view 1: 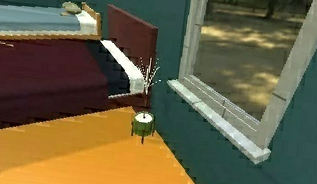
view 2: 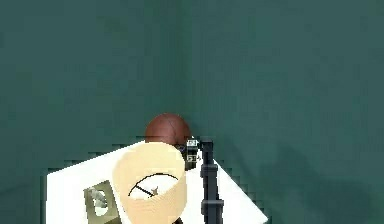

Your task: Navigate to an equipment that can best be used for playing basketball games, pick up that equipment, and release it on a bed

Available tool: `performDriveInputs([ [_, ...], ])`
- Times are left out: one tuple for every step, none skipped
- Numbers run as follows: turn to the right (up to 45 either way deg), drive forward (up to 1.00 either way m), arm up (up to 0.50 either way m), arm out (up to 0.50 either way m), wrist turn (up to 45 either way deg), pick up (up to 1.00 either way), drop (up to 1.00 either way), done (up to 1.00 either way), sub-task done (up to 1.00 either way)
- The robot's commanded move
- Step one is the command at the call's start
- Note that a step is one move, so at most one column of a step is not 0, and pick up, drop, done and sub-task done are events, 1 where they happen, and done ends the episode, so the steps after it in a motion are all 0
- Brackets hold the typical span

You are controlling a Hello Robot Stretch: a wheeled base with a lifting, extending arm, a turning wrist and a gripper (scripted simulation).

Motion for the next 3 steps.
performDriveInputs([
  [0.0, 0.0, 0.1, 0.0, 0.0, 0.0, 0.0, 0.0, 0.0],
  [0.0, 0.0, 0.2, 0.0, 0.0, 0.0, 0.0, 0.0, 0.0],
  [0.0, 0.0, 0.0, 0.0, -45.0, 0.0, 0.0, 0.0, 0.0],
])
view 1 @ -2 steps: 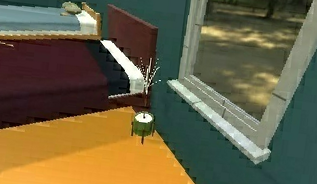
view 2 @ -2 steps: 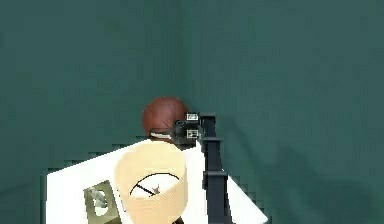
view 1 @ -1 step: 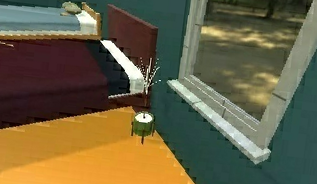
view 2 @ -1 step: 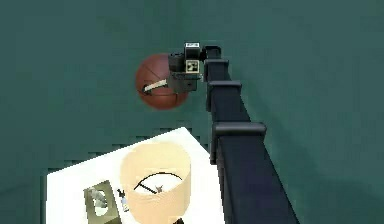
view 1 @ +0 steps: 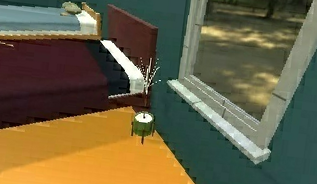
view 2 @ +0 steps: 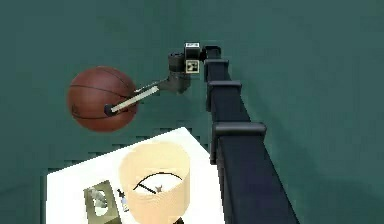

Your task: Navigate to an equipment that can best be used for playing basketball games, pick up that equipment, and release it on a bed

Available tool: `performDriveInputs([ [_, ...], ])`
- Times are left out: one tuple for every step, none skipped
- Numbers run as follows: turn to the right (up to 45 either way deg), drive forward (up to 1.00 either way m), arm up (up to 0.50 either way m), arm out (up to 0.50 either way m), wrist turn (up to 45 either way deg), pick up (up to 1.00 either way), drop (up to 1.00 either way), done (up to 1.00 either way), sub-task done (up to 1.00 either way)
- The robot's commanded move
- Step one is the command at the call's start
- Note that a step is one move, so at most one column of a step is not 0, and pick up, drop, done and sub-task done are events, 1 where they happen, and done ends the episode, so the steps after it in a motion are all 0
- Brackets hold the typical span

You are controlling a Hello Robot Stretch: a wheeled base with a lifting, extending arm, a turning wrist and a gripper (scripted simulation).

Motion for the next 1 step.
performDriveInputs([
  [0.0, 0.0, 0.0, 0.0, -45.0, 0.0, 0.0, 0.0, 0.0],
])
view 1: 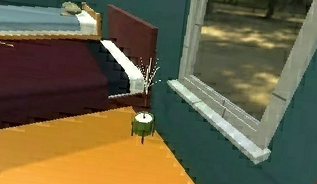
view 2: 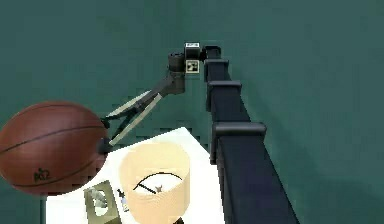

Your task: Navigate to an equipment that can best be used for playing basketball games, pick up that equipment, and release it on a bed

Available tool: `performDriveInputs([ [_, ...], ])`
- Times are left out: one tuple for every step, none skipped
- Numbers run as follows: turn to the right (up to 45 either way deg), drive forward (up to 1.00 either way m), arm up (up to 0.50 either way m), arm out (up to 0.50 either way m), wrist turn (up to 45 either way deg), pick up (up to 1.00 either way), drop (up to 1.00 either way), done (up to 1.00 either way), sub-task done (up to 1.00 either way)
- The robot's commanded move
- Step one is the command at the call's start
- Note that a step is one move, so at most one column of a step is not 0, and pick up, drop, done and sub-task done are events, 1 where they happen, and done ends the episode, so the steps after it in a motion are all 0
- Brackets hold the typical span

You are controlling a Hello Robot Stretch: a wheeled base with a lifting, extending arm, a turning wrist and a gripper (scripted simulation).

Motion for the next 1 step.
performDriveInputs([
  [0.0, 0.0, 0.0, 0.0, -15.0, 0.0, 0.0, 0.0, 0.0],
])
